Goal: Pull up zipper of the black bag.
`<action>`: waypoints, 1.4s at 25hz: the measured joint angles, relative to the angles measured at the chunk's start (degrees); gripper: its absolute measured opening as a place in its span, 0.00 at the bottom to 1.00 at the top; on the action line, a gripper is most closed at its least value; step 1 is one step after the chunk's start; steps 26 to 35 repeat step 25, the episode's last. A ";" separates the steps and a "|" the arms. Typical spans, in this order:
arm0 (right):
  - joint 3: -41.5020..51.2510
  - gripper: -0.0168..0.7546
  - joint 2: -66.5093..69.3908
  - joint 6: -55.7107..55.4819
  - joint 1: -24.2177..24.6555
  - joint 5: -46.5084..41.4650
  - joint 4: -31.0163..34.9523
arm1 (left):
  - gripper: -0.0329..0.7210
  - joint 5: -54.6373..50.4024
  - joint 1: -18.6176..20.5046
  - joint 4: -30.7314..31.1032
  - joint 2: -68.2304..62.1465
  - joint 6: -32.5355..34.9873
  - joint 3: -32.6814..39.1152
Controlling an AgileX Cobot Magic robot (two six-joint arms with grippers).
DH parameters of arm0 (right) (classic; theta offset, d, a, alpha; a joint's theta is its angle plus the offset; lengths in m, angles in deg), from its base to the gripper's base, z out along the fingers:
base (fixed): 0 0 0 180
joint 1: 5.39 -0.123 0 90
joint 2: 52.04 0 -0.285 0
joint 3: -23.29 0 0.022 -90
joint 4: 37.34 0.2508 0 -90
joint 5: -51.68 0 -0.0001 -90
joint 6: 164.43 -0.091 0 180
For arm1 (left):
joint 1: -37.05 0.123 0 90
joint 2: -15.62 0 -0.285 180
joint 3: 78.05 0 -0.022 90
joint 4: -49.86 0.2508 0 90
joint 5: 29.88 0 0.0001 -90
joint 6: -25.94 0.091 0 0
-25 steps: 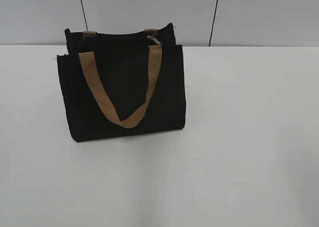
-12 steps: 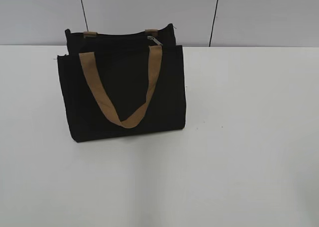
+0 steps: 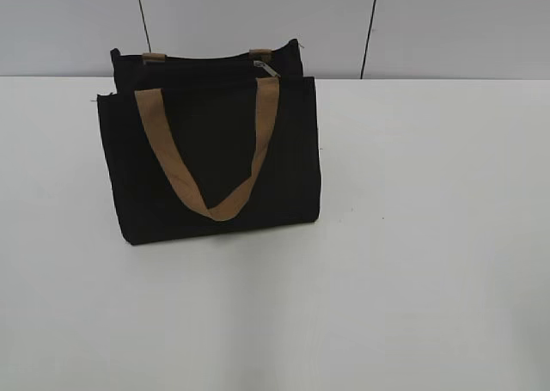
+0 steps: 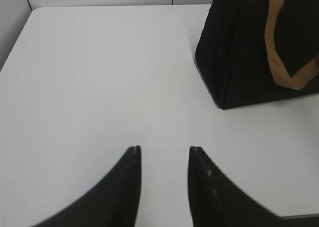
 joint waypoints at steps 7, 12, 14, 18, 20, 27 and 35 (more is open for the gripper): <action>0.00 0.43 0.00 0.00 0.00 0.00 0.00 | 0.43 0.06 0.00 -0.06 0.00 0.00 0.01; 0.00 0.74 0.00 -0.17 0.00 0.00 0.00 | 0.84 0.10 0.00 -0.06 0.00 0.00 0.01; 0.00 0.82 0.00 -0.17 0.00 0.01 0.00 | 0.89 0.10 0.00 -0.06 0.00 0.00 0.01; 0.00 0.84 0.00 -0.17 0.00 0.06 0.00 | 0.85 0.10 0.00 -0.06 0.00 0.00 0.01; 0.00 0.82 0.00 -0.17 0.00 0.06 0.00 | 0.81 0.10 0.00 -0.06 0.00 0.00 0.01; 0.00 0.72 0.00 -0.17 0.00 0.13 0.00 | 0.73 0.10 0.00 -0.06 0.00 0.00 0.01; 0.00 0.72 0.00 -0.17 0.00 0.13 0.00 | 0.73 0.10 0.00 -0.06 0.00 0.00 0.01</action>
